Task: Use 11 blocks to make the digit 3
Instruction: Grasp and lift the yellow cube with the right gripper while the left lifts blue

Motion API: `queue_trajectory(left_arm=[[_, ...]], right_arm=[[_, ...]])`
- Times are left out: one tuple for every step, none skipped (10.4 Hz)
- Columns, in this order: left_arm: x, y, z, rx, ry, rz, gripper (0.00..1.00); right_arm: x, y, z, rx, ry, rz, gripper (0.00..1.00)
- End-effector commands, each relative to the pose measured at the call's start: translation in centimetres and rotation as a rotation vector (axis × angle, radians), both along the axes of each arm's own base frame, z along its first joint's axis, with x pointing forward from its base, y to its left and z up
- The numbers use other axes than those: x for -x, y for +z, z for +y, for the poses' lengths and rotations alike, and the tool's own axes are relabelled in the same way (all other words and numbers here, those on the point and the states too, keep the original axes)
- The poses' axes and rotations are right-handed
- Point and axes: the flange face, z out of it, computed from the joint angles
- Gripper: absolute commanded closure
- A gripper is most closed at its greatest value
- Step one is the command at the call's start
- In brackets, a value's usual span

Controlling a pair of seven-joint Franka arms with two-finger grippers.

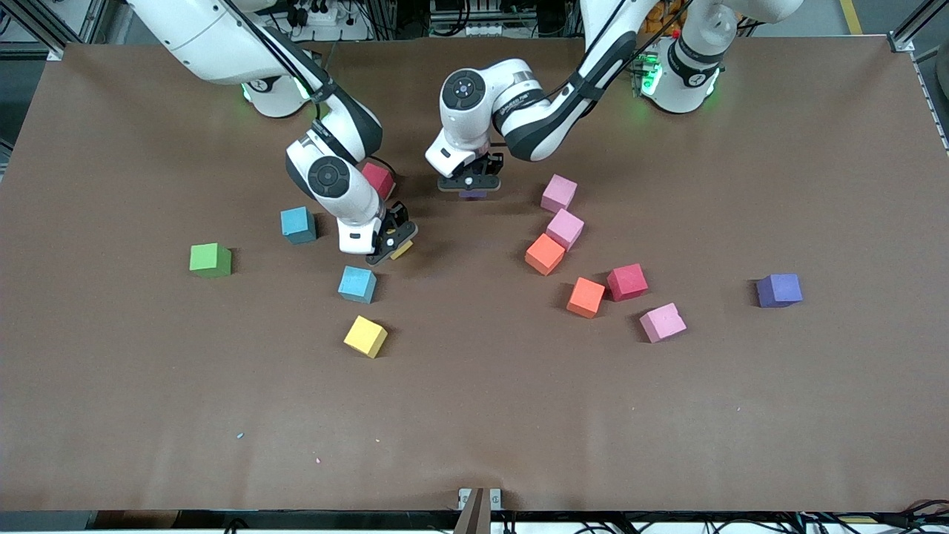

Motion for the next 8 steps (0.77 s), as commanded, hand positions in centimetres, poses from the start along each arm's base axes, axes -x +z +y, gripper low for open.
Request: queue_trajectory(left_arm=[[0.9, -1.2, -0.5, -0.001, 0.039, -0.005, 0.94], [1.7, -1.6, -0.9, 0.001, 0.028, -0.002, 0.94], [1.7, -1.7, -0.9, 0.001, 0.028, -0.002, 0.93], [1.8, -1.7, -0.9, 0.0, 0.026, -0.002, 0.92], [1.8, -1.7, -0.9, 0.0, 0.021, -0.003, 0.92], [1.8, -1.8, -0.9, 0.0, 0.008, -0.003, 0.92], [1.9, -1.8, -1.0, -0.001, -0.004, -0.013, 0.92], [2.2, -1.8, -1.2, -0.001, -0.012, -0.014, 0.92]], right_arm=[[-0.9, 1.5, 0.1, -0.011, 0.131, -0.044, 1.0], [-1.1, 2.0, -0.1, -0.008, 0.189, -0.049, 1.0], [-1.6, 2.8, -0.2, 0.011, 0.214, -0.035, 1.0], [-1.8, 3.5, 0.0, 0.036, 0.272, 0.001, 1.0], [-1.9, 3.9, 0.0, 0.04, 0.371, 0.017, 1.0], [-2.1, 4.3, -0.4, 0.038, 0.429, 0.011, 1.0], [-2.2, 4.5, -0.5, 0.035, 0.456, 0.005, 1.0], [-2.2, 4.6, -0.5, 0.033, 0.499, 0.007, 1.0]])
